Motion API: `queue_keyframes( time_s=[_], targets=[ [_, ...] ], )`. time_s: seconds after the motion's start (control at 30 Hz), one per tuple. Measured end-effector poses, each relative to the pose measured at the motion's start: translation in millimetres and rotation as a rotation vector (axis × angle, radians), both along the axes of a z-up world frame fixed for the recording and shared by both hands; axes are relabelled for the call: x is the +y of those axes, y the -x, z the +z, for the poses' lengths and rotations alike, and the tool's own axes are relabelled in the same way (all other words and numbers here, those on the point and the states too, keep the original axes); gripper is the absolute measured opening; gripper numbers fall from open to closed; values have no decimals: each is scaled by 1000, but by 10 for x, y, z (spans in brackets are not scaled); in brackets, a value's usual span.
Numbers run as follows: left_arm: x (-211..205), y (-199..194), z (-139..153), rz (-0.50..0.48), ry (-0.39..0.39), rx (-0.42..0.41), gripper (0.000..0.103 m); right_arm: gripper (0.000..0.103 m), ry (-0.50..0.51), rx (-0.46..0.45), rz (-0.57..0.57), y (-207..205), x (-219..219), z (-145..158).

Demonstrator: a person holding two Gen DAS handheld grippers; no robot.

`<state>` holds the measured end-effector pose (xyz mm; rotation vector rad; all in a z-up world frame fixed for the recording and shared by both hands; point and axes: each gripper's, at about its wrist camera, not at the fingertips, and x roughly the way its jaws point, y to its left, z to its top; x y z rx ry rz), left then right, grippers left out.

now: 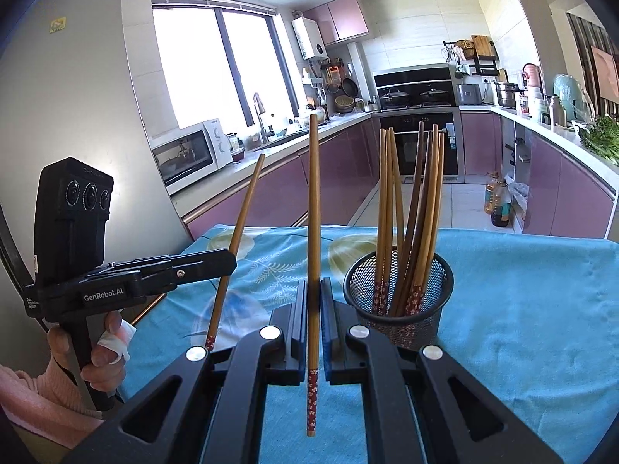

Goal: Organize utensils
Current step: 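Lift the left tool's chopstick upright over the cup while the right tool lifts its own, then lower the left tool's chopstick into the mesh cup while the right tool lowers its own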

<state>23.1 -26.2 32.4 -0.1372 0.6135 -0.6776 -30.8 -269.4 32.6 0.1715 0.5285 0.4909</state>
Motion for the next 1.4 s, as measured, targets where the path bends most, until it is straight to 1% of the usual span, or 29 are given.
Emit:
queue_keyframes(
  time_s=[0.2,0.43,0.7,1.03,1.23,1.4],
  targets=[
    [-22,-12,78,10,26,-35,8,5,0,-22,-19,12,-47,59],
    [-93,-143,217,28,74,-87,8,5,6,-77,-45,-29,-99,214],
    [-309,-296,393,34,90,-146,8,5,11,-124,-67,-131,-150,366],
    [-418,-460,587,36,132,-204,8,5,21,-168,-86,-255,-230,519],
    [-516,-488,572,39,149,-234,8,5,26,-188,-93,-329,-240,571],
    [-592,-493,541,37,154,-243,8,5,31,-196,-99,-377,-212,593]
  ],
)
